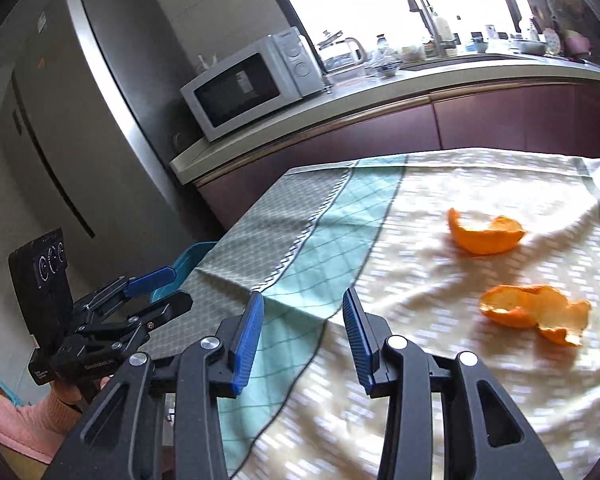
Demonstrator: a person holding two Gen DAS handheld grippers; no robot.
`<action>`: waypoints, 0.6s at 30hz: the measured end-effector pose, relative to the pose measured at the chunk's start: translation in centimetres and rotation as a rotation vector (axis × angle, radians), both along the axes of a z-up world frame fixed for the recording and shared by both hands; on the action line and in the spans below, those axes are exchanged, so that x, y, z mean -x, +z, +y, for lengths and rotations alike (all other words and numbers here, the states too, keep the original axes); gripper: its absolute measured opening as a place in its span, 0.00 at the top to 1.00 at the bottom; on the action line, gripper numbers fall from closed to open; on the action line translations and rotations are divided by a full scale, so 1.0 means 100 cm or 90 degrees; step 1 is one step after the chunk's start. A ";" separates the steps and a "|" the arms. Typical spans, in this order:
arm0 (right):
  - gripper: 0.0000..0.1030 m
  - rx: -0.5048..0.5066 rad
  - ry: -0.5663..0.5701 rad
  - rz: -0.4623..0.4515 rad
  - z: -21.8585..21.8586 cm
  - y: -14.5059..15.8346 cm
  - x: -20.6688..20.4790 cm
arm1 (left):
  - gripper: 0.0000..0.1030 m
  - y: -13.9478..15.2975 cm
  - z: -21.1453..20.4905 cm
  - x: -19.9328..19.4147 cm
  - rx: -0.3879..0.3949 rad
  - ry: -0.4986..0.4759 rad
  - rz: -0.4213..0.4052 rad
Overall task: Collect trash
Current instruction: 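Move both open tools over the table toward the two orange peels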
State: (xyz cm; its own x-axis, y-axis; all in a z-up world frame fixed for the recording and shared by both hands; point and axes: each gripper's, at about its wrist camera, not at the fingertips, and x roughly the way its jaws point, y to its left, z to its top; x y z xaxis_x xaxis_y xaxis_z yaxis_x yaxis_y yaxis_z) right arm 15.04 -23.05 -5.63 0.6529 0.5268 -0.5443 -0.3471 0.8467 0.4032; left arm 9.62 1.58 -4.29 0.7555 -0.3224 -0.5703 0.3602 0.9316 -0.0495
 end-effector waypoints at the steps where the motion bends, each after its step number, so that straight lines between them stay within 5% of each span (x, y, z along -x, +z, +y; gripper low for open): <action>1: 0.62 -0.002 -0.014 0.001 -0.010 -0.001 0.002 | 0.31 -0.001 -0.007 -0.001 -0.002 -0.008 0.000; 18: 0.57 -0.011 -0.167 0.025 -0.106 -0.024 0.006 | 0.35 -0.014 -0.105 -0.058 -0.006 -0.108 0.048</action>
State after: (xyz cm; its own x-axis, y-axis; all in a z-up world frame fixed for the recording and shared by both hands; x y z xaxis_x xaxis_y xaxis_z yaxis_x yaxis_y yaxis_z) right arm 14.44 -33.66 -8.06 0.7466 0.3523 -0.5643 -0.1006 0.8983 0.4278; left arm 15.42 -8.90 -5.66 0.6456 -0.4362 -0.6269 0.5078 0.8583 -0.0742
